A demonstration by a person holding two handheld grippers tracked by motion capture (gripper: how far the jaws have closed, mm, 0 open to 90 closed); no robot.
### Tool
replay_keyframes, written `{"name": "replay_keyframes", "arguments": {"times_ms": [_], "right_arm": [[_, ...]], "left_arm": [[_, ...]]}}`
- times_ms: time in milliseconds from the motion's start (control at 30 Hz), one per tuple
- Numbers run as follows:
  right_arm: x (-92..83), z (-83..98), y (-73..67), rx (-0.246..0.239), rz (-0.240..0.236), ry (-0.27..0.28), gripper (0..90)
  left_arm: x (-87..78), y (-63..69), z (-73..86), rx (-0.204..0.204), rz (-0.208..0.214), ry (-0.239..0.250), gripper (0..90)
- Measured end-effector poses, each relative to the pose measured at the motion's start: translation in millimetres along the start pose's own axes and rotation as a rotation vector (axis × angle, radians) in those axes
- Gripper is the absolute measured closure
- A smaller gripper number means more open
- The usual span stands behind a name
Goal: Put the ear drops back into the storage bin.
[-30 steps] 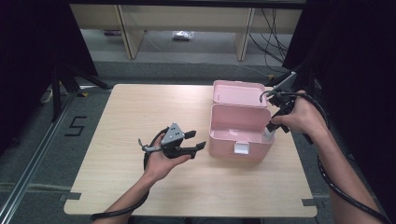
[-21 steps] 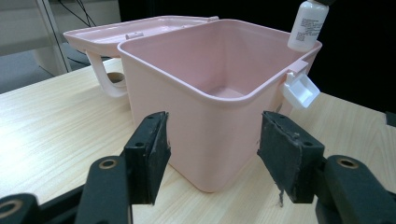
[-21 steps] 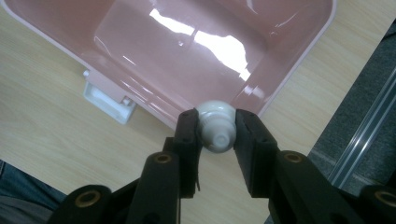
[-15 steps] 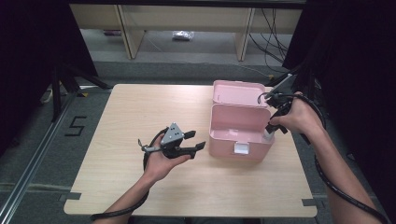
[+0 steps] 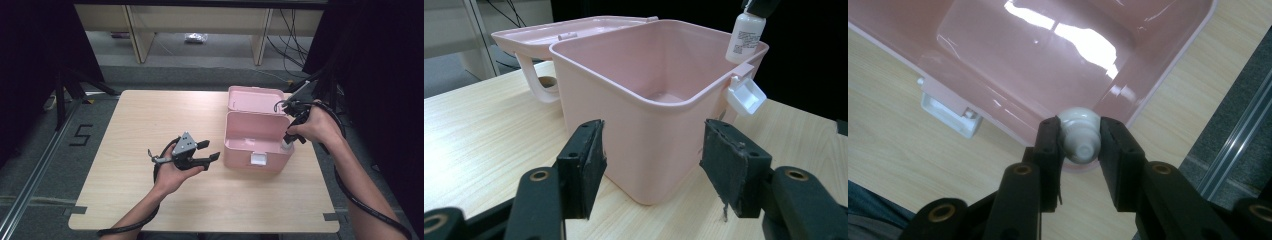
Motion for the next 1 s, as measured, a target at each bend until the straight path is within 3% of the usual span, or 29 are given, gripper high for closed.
{"name": "replay_keyframes", "arguments": {"times_ms": [267, 300, 500, 700, 800, 833, 967, 1000], "right_arm": [[5.8, 0.2, 0.1, 0.006, 0.003, -0.013, 71.8], [6.3, -0.3, 3.0, -0.019, 0.010, -0.016, 71.8], [9.9, 0.3, 0.4, 0.023, 0.006, -0.036, 71.8], [12.5, 0.4, 0.5, 0.014, 0.008, -0.044, 71.8], [12.9, 0.6, -2.0, 0.038, 0.007, -0.052, 71.8], [13.7, 0.0, 0.3, 0.018, 0.013, -0.049, 71.8], [16.0, -0.4, 0.6, 0.018, 0.010, -0.052, 71.8], [16.0, 0.4, -1.6, 0.040, 0.004, -0.065, 71.8]], "left_arm": [[0.4, 0.3, 0.0, -0.002, -0.001, 0.002, 41.3], [0.6, 0.4, 0.2, -0.003, -0.001, 0.002, 41.3], [0.9, 1.1, 1.5, -0.003, 0.002, -0.001, 41.3], [0.9, 1.2, 1.7, -0.004, 0.002, 0.000, 41.3], [0.8, 1.0, 1.4, -0.004, 0.001, 0.001, 41.2], [0.8, 1.0, 1.4, -0.004, 0.001, 0.001, 41.3], [0.7, 0.9, 1.5, -0.003, 0.001, 0.001, 41.3], [0.7, 0.8, 1.6, -0.003, 0.001, 0.000, 41.2]]}}
Point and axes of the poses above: each handheld gripper's, and its own axes: x roughly forward along the jaws, z roughly out of its underside, y roughly to its right, the point moved 10 cm from there along x, roughly forward along the jaws, and after that the axes turned 2 degrees about z, right-handed, at the moved point
